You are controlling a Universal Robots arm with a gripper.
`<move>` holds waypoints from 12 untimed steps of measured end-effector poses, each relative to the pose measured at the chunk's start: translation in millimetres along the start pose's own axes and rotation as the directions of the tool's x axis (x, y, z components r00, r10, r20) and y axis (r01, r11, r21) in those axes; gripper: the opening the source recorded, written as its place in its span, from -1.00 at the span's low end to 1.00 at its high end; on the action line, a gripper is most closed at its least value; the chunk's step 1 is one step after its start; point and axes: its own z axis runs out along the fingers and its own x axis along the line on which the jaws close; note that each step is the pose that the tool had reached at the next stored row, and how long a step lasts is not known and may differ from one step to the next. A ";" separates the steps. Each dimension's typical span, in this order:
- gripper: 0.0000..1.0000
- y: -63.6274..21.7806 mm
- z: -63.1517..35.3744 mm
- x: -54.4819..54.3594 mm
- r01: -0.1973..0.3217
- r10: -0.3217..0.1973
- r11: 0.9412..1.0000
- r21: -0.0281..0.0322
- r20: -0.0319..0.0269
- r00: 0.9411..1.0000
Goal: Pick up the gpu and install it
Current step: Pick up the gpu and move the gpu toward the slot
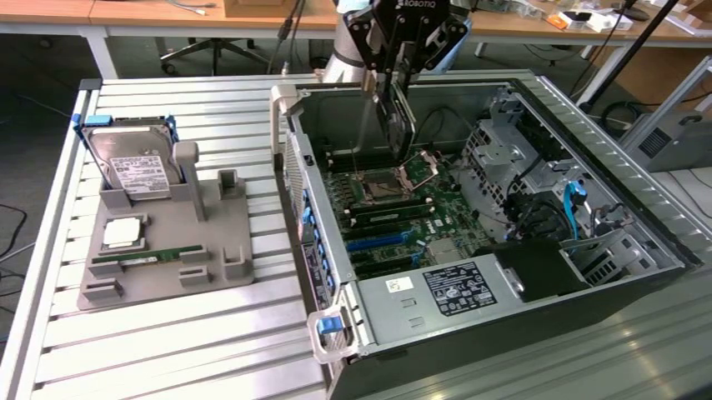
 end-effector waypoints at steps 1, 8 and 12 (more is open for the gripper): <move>-0.47 0.1 0.1 -0.9 0.000 0.000 1.000 0.000 0.000 1.000; -0.47 0.4 0.3 -6.3 0.000 0.000 1.000 0.001 0.000 1.000; -0.47 0.7 0.4 -9.3 0.000 0.000 1.000 0.002 0.000 1.000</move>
